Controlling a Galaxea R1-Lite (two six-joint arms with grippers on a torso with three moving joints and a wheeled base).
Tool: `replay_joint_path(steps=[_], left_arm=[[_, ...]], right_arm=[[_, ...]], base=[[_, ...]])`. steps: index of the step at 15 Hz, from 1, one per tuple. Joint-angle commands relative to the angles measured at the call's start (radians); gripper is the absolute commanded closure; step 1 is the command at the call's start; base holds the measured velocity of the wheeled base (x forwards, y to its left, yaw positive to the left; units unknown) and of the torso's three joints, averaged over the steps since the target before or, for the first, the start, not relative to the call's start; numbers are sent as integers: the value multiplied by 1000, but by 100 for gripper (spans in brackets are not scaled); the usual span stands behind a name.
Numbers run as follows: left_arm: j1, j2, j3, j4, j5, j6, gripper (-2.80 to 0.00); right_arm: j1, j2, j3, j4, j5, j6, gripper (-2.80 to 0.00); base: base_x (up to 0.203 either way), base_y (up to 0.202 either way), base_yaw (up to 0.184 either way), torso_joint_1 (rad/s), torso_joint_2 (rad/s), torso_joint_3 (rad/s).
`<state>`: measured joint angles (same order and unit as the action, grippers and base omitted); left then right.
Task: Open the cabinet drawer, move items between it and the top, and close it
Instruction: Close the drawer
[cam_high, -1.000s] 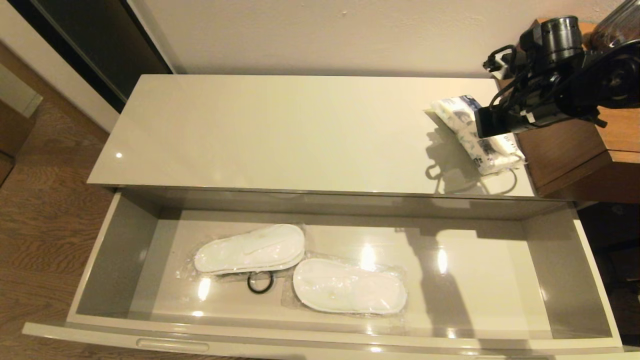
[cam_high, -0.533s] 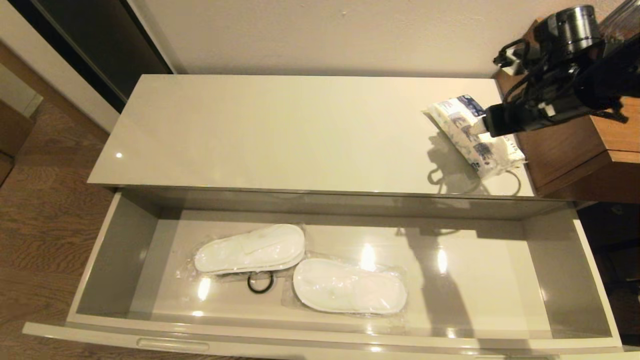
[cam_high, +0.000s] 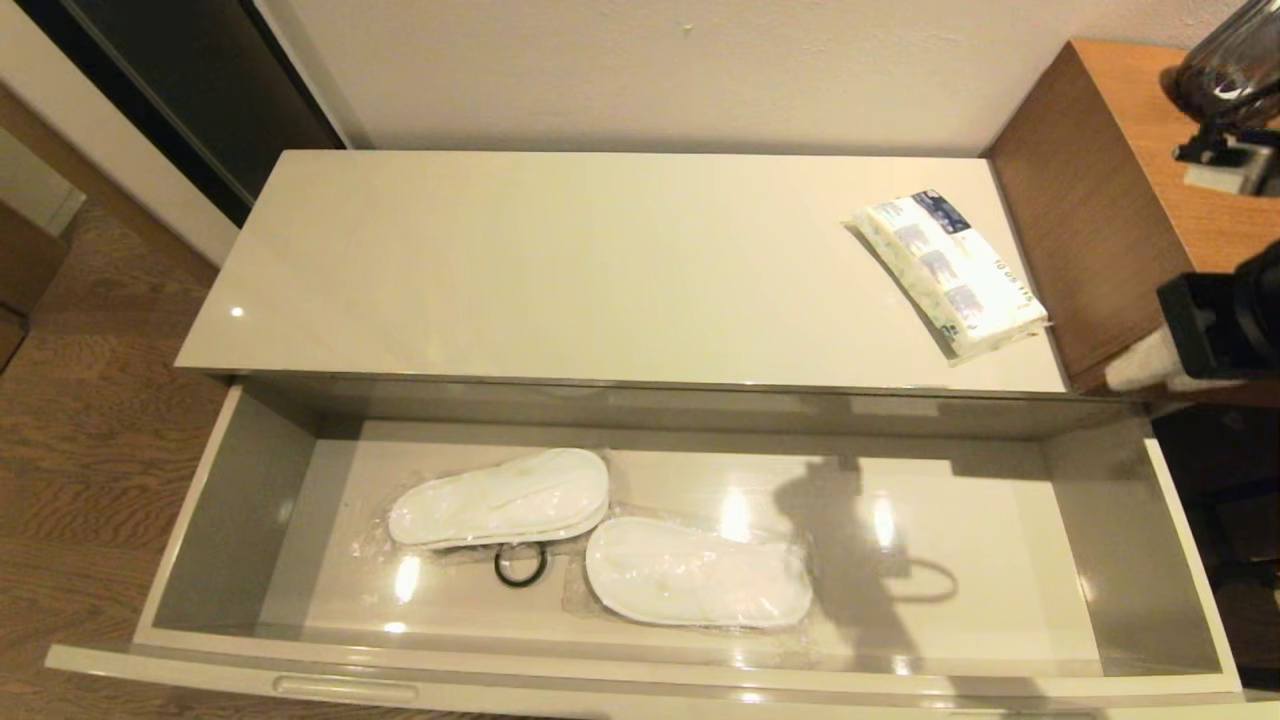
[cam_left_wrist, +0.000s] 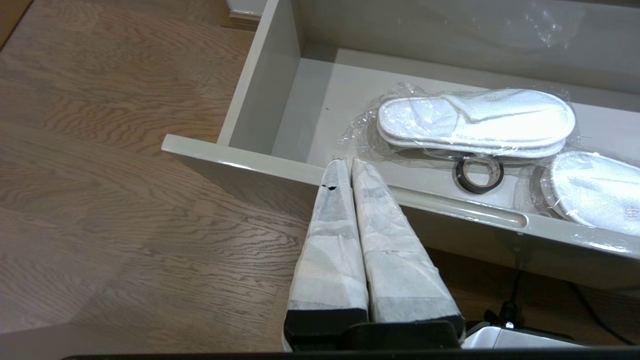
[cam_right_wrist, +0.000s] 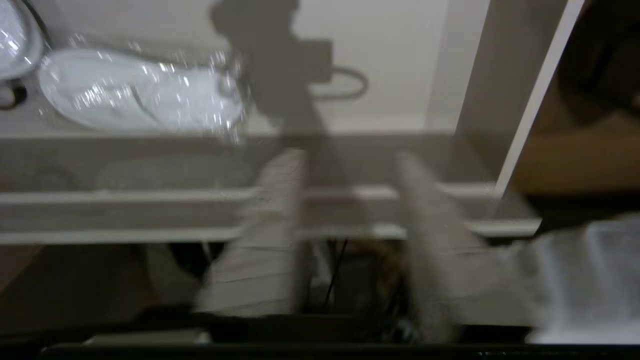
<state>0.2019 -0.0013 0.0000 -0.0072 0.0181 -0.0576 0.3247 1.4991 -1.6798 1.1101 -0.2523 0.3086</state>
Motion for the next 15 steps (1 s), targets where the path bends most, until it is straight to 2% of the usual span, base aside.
replay_joint_path(steps=[1, 4, 6, 8, 10, 11, 12, 15], left_arm=[[0, -39, 2, 0, 0, -1, 0], [1, -39, 2, 0, 1, -1, 0], [0, -39, 2, 0, 0, -1, 0], [0, -39, 2, 0, 1, -1, 0], [0, -39, 2, 0, 0, -1, 0], [1, -39, 2, 0, 0, -1, 0], [0, -39, 2, 0, 1, -1, 0], [-1, -39, 2, 0, 0, -1, 0]], right_arm=[[10, -115, 251, -31, 8, 55, 0], [16, -209, 672, -268, 50, 86, 0], [27, -243, 899, -420, 86, 117, 0], [96, -281, 1082, -562, 161, 237, 0], [212, -319, 1189, -653, 218, 381, 0], [285, -324, 1240, -661, 232, 517, 0], [319, -328, 1301, -670, 242, 605, 0], [337, -242, 1366, -706, 292, 618, 0]], base=[[0, 0, 0, 0, 0, 0], [0, 0, 0, 0, 0, 0], [0, 0, 0, 0, 0, 0], [0, 0, 0, 0, 0, 0], [0, 0, 0, 0, 0, 0], [0, 0, 0, 0, 0, 0], [0, 0, 0, 0, 0, 0], [0, 0, 0, 0, 0, 0]])
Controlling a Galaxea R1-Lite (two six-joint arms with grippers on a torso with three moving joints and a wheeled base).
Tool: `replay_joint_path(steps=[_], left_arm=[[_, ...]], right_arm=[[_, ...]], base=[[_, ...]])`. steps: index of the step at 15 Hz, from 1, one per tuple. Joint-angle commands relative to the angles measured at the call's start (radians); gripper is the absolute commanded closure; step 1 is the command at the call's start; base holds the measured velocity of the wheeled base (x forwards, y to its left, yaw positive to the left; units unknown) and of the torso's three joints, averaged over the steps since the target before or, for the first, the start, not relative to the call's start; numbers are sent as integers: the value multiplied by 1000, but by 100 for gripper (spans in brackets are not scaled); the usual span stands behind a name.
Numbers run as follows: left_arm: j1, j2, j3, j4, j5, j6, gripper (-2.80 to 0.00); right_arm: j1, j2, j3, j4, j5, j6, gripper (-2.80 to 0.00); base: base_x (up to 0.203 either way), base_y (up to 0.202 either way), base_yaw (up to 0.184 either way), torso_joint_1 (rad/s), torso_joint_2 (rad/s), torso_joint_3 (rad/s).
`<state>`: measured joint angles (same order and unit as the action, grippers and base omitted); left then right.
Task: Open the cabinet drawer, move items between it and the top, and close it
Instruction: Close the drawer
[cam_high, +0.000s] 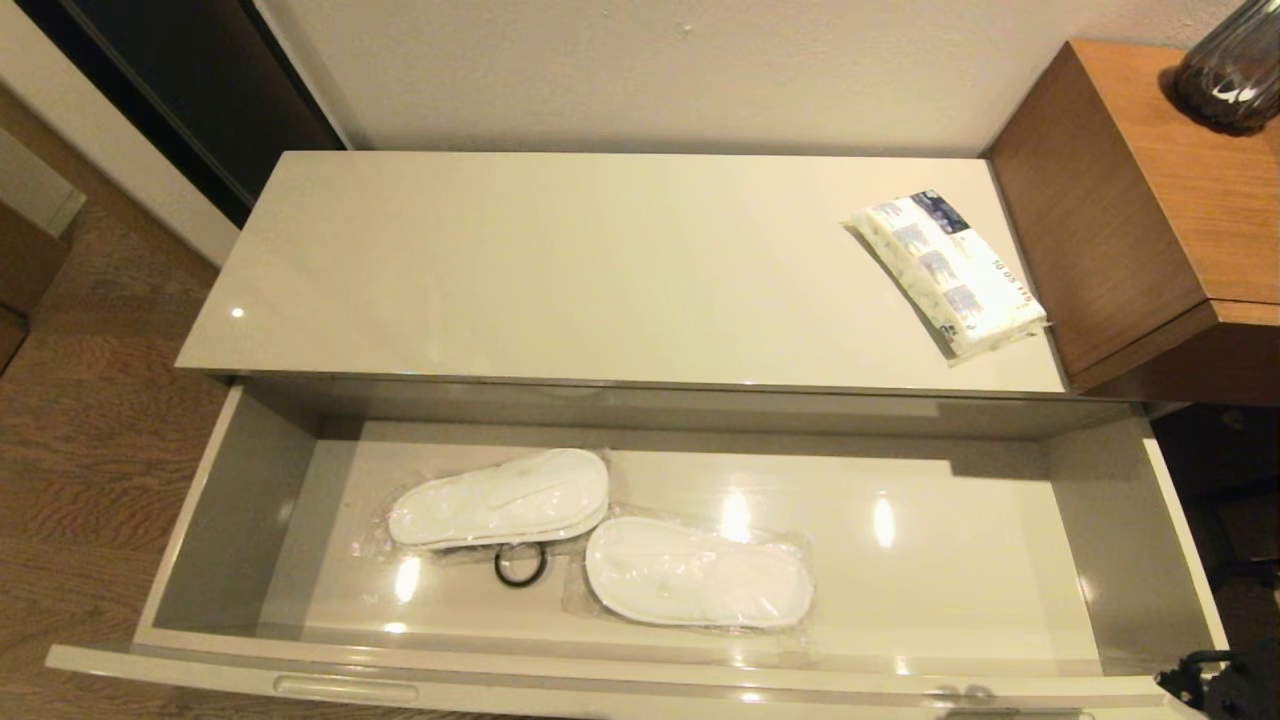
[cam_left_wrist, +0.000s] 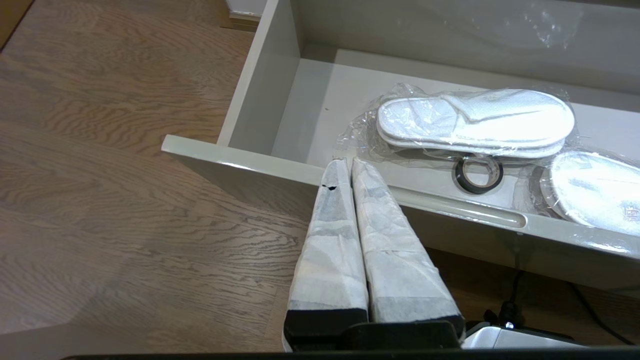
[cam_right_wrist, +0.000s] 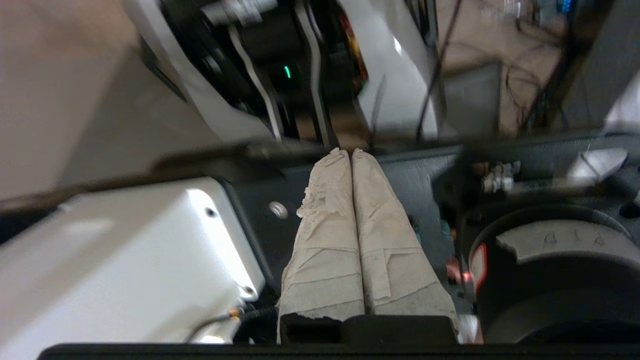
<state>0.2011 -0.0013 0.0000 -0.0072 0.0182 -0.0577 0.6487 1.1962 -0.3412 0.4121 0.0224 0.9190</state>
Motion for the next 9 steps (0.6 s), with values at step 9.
replay_joint_path(steps=[9], left_arm=[[0, -39, 2, 0, 0, -1, 0]], right_arm=[[-104, 504, 136, -600, 0, 3, 0]], base=[[0, 0, 0, 0, 0, 0]])
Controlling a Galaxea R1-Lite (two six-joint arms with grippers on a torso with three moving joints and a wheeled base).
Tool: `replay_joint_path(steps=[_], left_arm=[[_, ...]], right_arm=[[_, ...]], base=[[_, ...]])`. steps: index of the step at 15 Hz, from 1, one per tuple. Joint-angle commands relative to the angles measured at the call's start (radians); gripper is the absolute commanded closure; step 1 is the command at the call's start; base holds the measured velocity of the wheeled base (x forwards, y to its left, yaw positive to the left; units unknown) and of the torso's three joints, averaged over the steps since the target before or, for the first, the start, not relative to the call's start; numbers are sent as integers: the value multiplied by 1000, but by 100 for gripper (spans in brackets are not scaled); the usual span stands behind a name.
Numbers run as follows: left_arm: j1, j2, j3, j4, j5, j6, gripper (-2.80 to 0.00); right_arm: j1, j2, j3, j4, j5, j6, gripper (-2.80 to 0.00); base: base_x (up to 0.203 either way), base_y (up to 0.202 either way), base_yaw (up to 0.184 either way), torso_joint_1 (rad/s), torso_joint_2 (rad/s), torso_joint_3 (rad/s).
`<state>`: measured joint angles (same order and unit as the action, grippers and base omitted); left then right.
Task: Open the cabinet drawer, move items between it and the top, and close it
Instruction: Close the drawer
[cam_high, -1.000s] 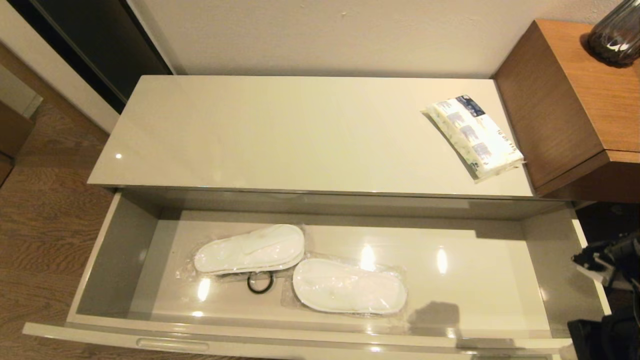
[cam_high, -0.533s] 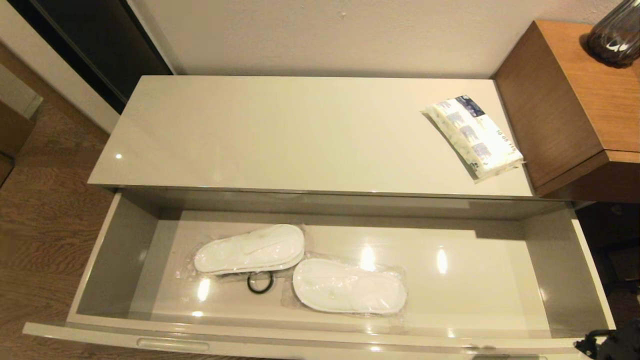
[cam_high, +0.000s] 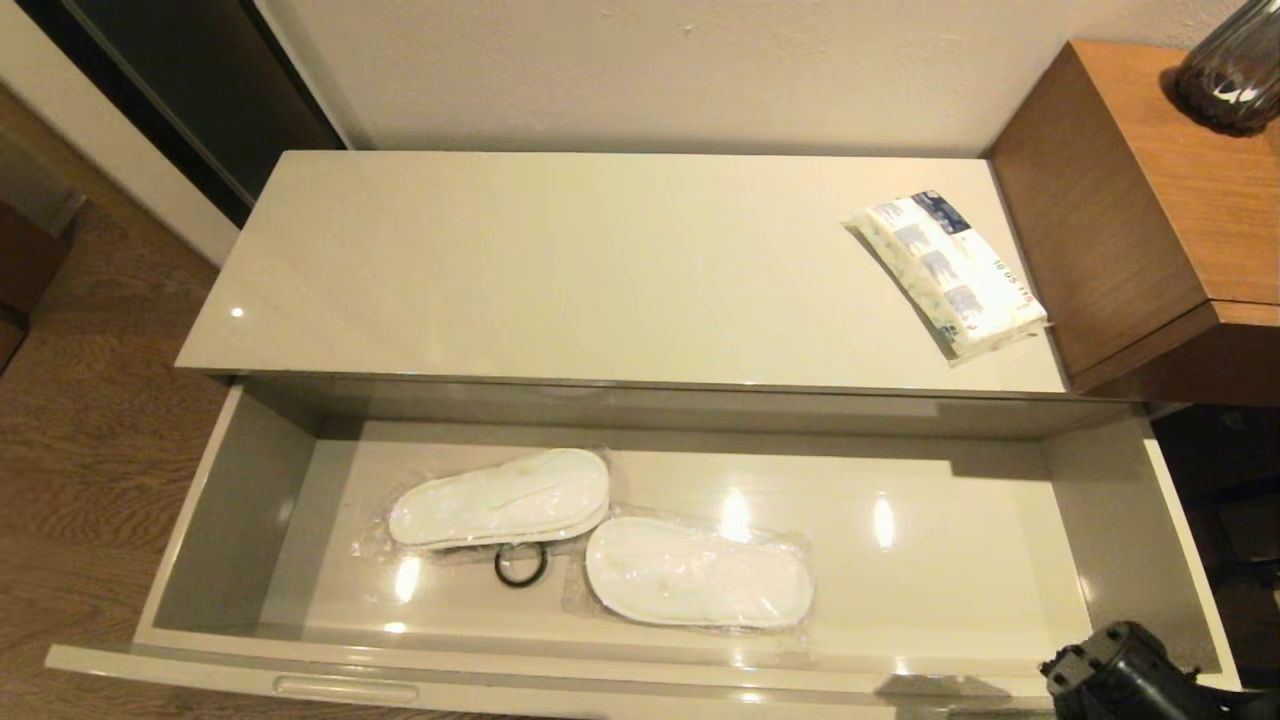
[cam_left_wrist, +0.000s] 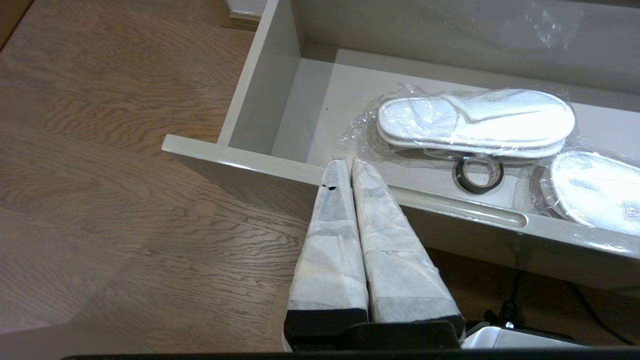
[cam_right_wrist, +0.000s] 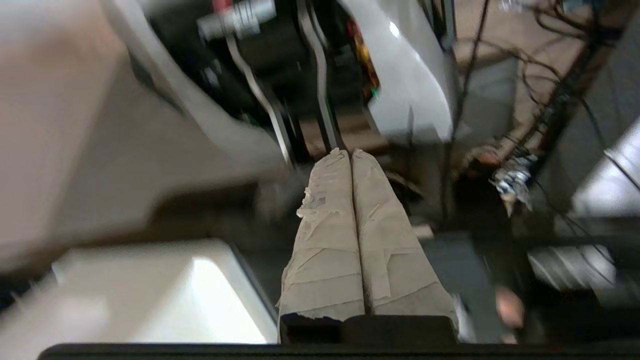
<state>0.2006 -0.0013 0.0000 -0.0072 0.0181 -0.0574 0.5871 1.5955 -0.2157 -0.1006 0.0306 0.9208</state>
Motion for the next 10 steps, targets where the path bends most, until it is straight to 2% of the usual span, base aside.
replay_joint_path(steps=[1, 5, 8, 10], left_arm=[[2, -39, 2, 0, 0, -1, 0], [0, -39, 2, 0, 0, -1, 0], [2, -39, 2, 0, 2, -1, 0], [2, -39, 2, 0, 0, -1, 0]], right_arm=[[-74, 121, 3, -117, -17, -2, 0], [-152, 134, -105, -144, -42, -6, 0], [-165, 103, -213, -122, -148, -11, 0], [-165, 36, -324, -43, -203, -30, 0]], base=[[0, 0, 0, 0, 0, 0], [0, 0, 0, 0, 0, 0], [0, 0, 0, 0, 0, 0], [0, 0, 0, 0, 0, 0]])
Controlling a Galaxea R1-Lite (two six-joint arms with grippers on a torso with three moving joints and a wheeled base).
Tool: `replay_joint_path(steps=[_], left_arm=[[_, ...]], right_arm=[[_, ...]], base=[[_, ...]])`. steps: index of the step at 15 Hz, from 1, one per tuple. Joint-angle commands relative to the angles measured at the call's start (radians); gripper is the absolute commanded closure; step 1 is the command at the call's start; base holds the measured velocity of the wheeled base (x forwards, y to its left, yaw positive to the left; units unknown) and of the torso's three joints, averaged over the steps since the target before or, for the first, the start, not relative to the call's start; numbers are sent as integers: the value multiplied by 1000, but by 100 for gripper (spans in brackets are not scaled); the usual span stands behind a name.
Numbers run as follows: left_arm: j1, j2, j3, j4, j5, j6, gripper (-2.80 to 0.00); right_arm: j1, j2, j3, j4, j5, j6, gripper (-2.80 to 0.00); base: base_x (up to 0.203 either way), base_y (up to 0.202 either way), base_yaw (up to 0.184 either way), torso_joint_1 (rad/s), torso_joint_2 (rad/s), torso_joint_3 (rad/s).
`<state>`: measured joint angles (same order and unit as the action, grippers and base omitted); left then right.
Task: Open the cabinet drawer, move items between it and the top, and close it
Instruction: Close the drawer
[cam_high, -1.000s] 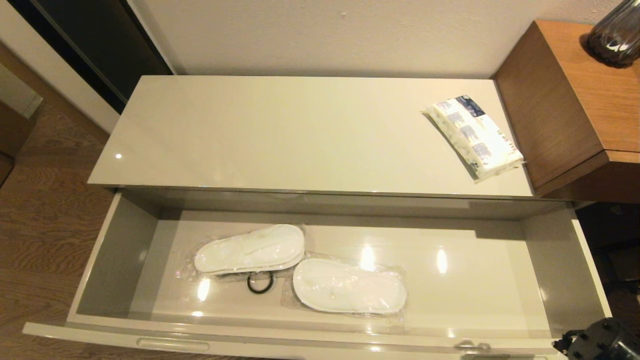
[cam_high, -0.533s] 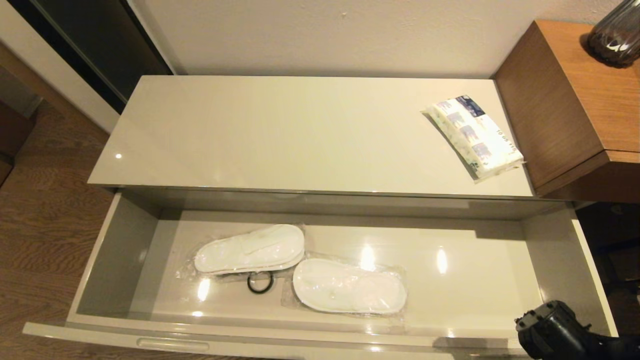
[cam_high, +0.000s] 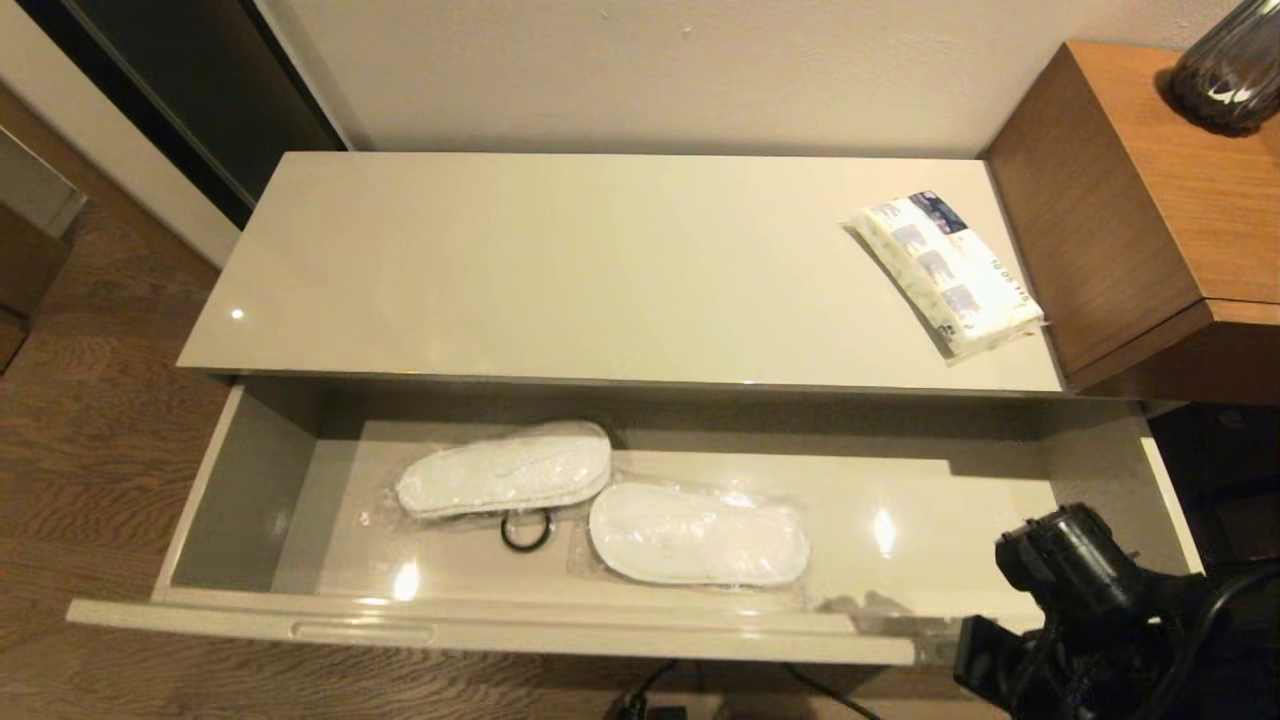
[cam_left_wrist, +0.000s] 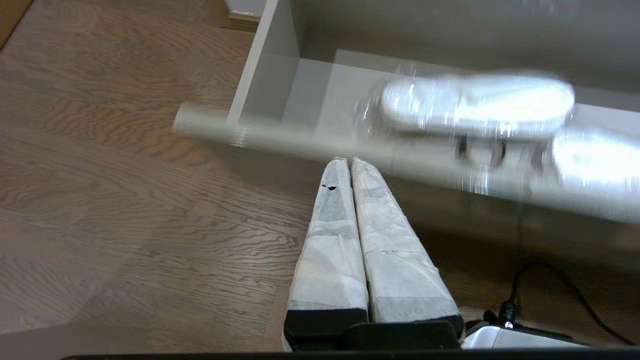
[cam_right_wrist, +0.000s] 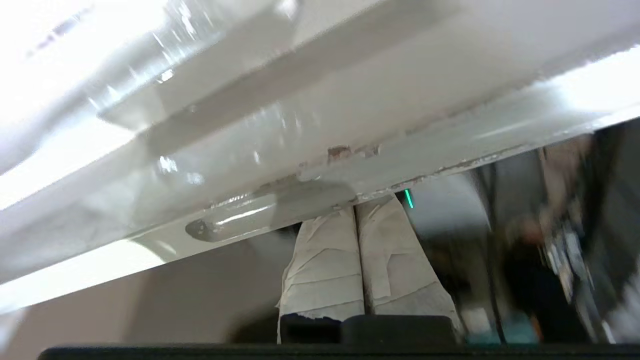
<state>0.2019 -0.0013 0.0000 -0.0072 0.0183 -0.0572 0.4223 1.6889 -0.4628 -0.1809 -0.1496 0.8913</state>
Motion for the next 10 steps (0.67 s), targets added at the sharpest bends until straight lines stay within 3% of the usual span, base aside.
replay_joint_path(steps=[1, 5, 10], left_arm=[[0, -39, 2, 0, 0, -1, 0], [1, -39, 2, 0, 1, -1, 0], [-1, -39, 2, 0, 0, -1, 0]], right_arm=[[-1, -95, -138, 91, -40, -4, 0], [7, -289, -414, 414, -70, -8, 0], [37, -472, -416, 599, -76, -5, 0]], base=[[0, 0, 0, 0, 0, 0], [0, 0, 0, 0, 0, 0], [0, 0, 0, 0, 0, 0]])
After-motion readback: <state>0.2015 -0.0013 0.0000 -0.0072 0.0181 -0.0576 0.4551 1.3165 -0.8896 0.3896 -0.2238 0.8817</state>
